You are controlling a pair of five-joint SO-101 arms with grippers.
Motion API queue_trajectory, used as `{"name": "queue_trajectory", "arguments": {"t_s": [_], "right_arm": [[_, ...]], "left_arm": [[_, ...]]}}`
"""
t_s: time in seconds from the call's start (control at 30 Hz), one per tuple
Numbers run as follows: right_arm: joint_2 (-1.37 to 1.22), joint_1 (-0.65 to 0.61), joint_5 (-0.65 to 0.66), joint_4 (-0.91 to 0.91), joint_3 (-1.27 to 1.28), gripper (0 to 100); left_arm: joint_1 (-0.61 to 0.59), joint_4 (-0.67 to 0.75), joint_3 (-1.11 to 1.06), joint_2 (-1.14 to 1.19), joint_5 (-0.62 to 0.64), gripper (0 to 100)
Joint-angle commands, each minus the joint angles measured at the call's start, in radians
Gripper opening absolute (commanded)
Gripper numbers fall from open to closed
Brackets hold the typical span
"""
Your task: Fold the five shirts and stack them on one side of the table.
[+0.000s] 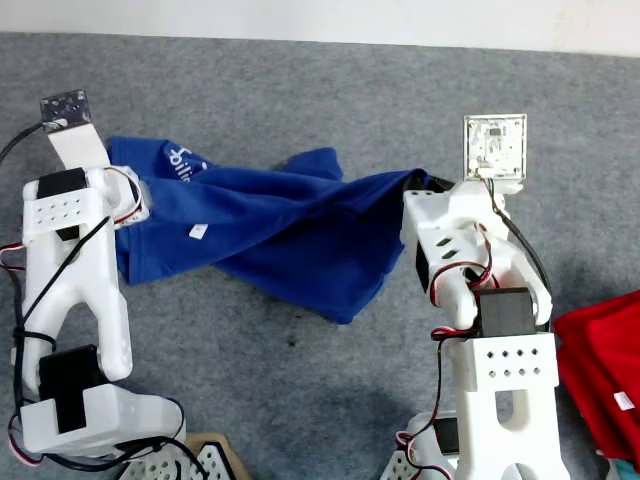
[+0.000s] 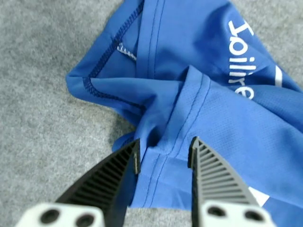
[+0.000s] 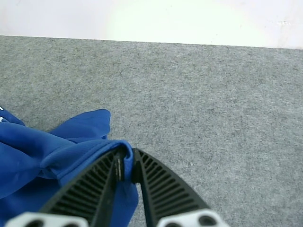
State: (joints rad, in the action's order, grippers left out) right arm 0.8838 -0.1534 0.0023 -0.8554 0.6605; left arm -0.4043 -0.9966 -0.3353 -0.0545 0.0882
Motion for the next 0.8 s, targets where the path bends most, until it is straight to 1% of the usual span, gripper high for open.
{"name": "queue_trajectory", "arguments": {"t_s": [0.0,0.17,0.27,0.43,0.63,0.77], "right_arm": [[0.018,-0.008,-0.009,0.002,-0.012,0.7],[0.018,-0.008,-0.009,0.002,-0.012,0.7],[0.018,-0.008,-0.009,0.002,-0.01,0.7],[0.018,-0.008,-0.009,0.002,-0.01,0.7],[0.018,-0.008,-0.009,0.001,-0.01,0.7],[0.018,-0.008,-0.009,-0.001,-0.01,0.7]], "left_arm": [[0.018,0.028,-0.021,-0.036,-0.009,18],[0.035,0.031,-0.021,0.042,-0.009,18],[0.058,0.058,-0.022,0.082,-0.008,18],[0.105,0.058,-0.031,0.09,-0.006,18],[0.114,0.061,-0.025,0.09,-0.006,8],[0.111,0.063,-0.03,0.09,-0.008,4]]}}
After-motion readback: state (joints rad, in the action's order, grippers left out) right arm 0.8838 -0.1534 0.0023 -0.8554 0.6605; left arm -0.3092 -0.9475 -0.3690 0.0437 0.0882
